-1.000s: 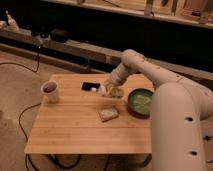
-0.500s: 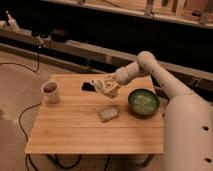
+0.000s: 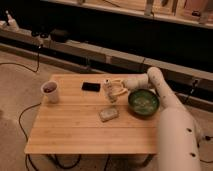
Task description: Stand the bottle upright
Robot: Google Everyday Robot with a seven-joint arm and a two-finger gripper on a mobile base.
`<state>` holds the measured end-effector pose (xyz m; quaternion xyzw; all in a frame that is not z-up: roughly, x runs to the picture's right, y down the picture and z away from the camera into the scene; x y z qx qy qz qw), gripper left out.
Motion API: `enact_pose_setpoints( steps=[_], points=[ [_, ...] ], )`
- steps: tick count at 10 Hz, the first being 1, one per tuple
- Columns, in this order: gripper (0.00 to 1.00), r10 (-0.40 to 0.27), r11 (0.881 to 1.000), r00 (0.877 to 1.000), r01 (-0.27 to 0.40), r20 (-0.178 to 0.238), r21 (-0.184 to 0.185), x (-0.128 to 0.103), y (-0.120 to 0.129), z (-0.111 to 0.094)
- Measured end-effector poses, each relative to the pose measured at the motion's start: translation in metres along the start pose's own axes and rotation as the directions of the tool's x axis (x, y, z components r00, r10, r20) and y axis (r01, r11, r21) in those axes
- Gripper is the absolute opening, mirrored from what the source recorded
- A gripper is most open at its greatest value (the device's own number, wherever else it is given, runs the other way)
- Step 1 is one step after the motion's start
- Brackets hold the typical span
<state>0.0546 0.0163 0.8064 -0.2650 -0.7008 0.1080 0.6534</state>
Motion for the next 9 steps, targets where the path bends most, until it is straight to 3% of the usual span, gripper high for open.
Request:
enact_pose_setpoints(
  steps=[1,4,9],
  points=[
    [0.1,0.001,1.0,1.0,-0.001,0.029,0.003,0.012,0.0,-0.003],
    [0.1,-0.011,1.0,0.999,0.011,0.049,0.017,0.027,-0.004,-0.009],
    [0.1,-0.022,0.996,0.997,0.015,0.077,0.086,0.037,-0.016,-0.019]
  ],
)
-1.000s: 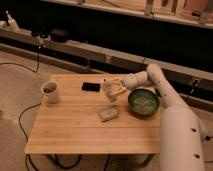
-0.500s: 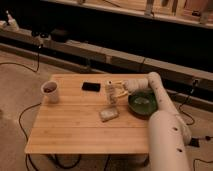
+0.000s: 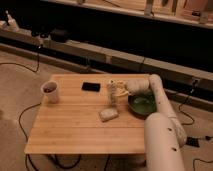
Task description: Stand the bottle upright
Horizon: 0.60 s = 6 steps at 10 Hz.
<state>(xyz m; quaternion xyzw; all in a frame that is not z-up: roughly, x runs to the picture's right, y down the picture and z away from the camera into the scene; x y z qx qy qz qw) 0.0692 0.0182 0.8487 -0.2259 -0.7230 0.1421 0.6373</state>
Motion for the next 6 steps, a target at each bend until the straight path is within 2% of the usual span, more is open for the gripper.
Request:
enact_pose_setpoints(
  steps=[3,6],
  points=[
    [0.11,0.016,1.0,1.0,-0.016,-0.006,0.021,0.007,-0.003,0.0],
    [0.39,0.017,0.999,1.0,-0.017,-0.009,0.03,0.013,-0.001,-0.001]
  ],
)
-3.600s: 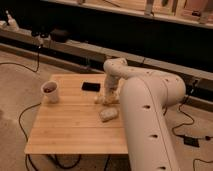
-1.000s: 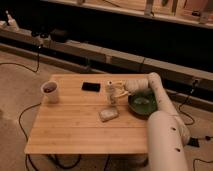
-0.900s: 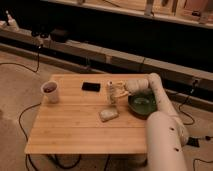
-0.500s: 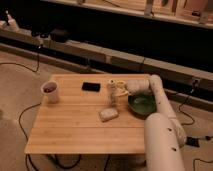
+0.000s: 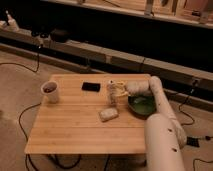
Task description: Stand the bottle upright
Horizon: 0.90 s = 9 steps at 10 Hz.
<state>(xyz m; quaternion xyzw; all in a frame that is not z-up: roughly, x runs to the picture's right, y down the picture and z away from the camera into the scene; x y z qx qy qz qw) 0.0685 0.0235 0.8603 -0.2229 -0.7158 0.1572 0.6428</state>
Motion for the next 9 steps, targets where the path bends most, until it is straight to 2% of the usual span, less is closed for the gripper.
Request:
enact_pose_setpoints(
  steps=[1,4,9],
  points=[
    [0.51,-0.001,1.0,1.0,0.001,-0.003,0.003,0.002,0.0,0.0],
    [0.78,-0.002,1.0,1.0,0.002,-0.018,0.009,0.008,0.001,-0.001],
    [0.8,-0.002,1.0,0.999,0.003,-0.046,0.023,0.013,-0.001,-0.004]
  ],
)
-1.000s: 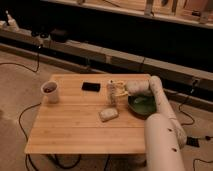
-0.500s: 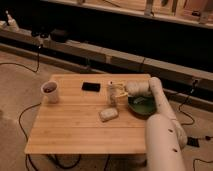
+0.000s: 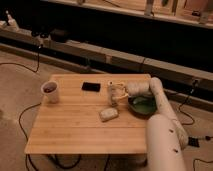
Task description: Stand the bottle upright
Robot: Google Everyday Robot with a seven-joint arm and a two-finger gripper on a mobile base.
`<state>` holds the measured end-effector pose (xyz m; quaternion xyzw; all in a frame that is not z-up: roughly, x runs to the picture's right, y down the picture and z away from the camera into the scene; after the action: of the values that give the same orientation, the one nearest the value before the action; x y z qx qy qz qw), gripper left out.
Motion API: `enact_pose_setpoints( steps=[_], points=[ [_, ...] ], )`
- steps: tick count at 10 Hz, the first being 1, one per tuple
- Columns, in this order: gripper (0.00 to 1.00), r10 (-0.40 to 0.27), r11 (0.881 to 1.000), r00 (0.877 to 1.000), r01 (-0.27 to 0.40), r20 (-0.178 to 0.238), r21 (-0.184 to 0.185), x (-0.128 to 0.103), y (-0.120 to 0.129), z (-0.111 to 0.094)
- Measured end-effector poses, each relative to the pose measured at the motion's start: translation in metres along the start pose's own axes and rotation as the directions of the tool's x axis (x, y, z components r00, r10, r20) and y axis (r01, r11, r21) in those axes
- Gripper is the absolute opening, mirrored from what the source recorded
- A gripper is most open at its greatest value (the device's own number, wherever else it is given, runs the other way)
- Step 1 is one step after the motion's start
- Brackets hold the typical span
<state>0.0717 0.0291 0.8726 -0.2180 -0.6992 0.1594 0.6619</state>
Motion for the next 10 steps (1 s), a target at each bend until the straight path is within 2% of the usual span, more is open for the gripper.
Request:
enact_pose_setpoints(
  steps=[4,6,7,8,10],
  points=[
    [0.8,-0.03,1.0,0.999,0.03,-0.03,0.006,-0.003,-0.001,-0.006],
    [0.8,-0.057,0.998,0.995,0.057,-0.082,0.001,-0.003,-0.002,-0.013],
    [0.8,-0.077,0.997,0.987,0.077,-0.138,-0.01,-0.002,-0.003,-0.018],
    [0.8,-0.086,0.996,0.981,0.085,-0.175,-0.015,-0.001,-0.003,-0.022],
    [0.8,-0.099,0.995,0.954,0.1,-0.284,-0.012,0.0,-0.01,-0.038]
  ],
)
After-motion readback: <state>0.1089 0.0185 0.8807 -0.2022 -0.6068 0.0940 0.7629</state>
